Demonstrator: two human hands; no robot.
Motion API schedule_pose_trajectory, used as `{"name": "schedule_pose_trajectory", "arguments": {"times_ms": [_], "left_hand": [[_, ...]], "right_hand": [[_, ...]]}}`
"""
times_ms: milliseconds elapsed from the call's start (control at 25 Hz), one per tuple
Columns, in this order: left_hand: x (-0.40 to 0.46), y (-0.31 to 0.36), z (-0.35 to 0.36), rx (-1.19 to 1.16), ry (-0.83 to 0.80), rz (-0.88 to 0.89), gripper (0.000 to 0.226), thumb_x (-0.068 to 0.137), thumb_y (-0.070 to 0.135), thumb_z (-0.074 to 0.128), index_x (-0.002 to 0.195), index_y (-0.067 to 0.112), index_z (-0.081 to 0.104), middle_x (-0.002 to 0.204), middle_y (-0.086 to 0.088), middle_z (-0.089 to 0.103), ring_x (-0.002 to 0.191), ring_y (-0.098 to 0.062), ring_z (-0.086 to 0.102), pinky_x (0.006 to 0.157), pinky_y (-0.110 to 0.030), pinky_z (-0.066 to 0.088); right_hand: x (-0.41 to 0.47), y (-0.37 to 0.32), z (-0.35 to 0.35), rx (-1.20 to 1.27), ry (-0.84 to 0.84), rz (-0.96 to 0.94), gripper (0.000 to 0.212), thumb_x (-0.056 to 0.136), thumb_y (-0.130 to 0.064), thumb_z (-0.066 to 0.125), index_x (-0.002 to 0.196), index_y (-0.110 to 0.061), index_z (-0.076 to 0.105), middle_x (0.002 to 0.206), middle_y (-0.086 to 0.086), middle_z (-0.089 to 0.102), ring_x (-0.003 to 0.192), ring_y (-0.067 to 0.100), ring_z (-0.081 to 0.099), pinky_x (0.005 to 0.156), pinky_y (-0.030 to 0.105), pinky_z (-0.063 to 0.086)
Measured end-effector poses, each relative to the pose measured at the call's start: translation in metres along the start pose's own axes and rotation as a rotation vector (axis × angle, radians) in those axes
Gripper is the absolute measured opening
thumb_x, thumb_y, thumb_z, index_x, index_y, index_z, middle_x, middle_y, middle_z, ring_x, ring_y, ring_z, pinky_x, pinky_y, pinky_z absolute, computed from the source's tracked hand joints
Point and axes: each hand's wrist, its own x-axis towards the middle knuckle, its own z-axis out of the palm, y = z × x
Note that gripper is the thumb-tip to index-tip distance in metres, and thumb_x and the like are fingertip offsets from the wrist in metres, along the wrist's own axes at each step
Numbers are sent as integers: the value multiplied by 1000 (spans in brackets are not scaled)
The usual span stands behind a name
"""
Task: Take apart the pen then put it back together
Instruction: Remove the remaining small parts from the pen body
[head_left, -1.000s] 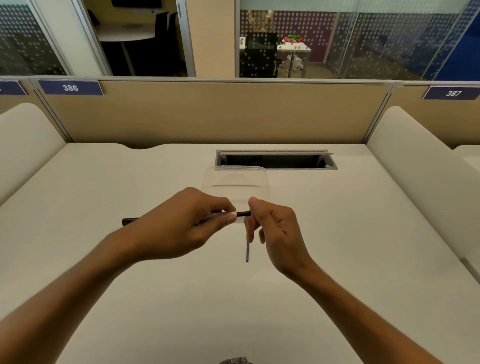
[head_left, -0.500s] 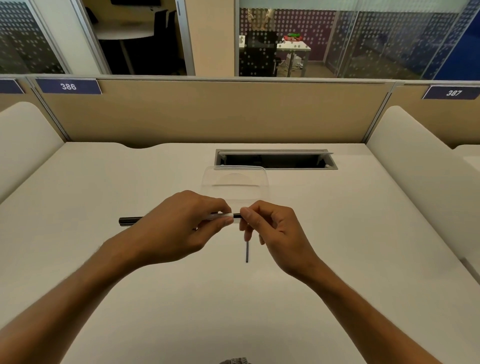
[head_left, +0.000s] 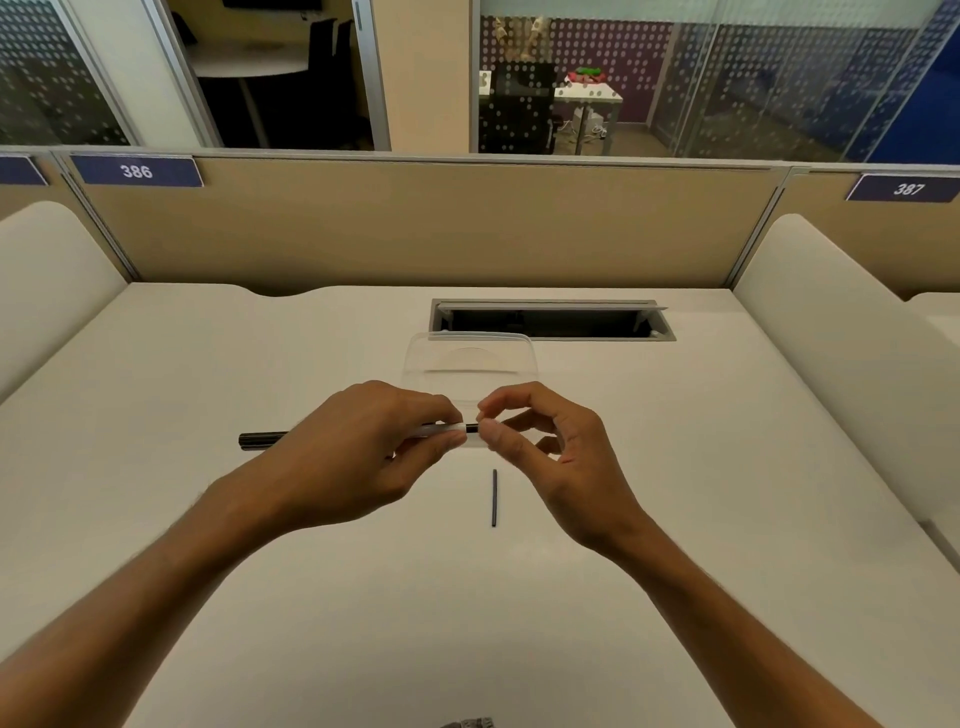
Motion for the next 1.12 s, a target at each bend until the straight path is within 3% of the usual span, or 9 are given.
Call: {"name": "schedule_pose_trajectory", "arguments": {"times_ms": [200, 320, 520, 760, 840, 960, 1120], "left_hand": [[0, 0, 0, 15, 15, 8, 20, 94, 36, 52, 98, 24, 67, 63, 25, 48, 55, -6, 50, 54, -18, 33], [-1, -1, 0, 18, 15, 2, 21, 93, 36, 52, 99, 23, 67, 68, 21, 54, 56, -7, 51, 55, -18, 33], [-2, -2, -2, 10, 6, 2, 22, 94, 37, 51, 99, 23, 67, 70, 13, 62, 58, -10, 53, 53, -28, 43], [-2, -1, -1, 7, 16, 10, 23, 93, 37, 51, 100, 22, 68, 71, 16, 60, 58, -7, 53, 55, -22, 39], [-2, -1, -1, 19, 26, 16, 22, 93, 36, 52, 100, 22, 68, 68, 20, 57, 56, -4, 51, 55, -20, 37], [-3, 0, 0, 34, 44, 25, 21, 93, 35, 52, 98, 22, 68, 66, 22, 51, 53, -3, 47, 54, -19, 33], [-5, -1, 0, 31, 41, 29, 21, 93, 35, 53, 99, 22, 68, 70, 19, 55, 55, -3, 49, 55, -19, 35]], "right_hand": [[1, 2, 3, 18, 3, -2, 36, 92, -49, 51, 76, -23, 69, 69, -9, 69, 69, 11, 66, 66, 18, 51], [1, 2, 4, 43, -34, 13, 29, 89, -42, 54, 86, -18, 70, 73, -7, 70, 67, 11, 66, 63, 18, 50], [0, 3, 1, 52, -41, 10, 5, 90, -26, 65, 93, -25, 69, 83, -13, 70, 71, 9, 67, 65, 17, 53], [1, 2, 2, 14, -34, 15, 11, 85, -39, 66, 95, -38, 64, 91, -21, 69, 82, 5, 68, 65, 13, 52], [2, 2, 4, 43, -10, 39, 13, 88, -44, 59, 88, -32, 66, 80, -14, 70, 72, 8, 67, 62, 12, 50], [2, 3, 3, 88, -18, 34, 33, 92, -44, 51, 76, -21, 69, 67, -5, 70, 62, 8, 64, 59, 12, 47], [1, 2, 1, 121, -73, 39, 27, 90, -39, 55, 82, -19, 71, 71, -3, 71, 63, 9, 64, 63, 15, 50]]}}
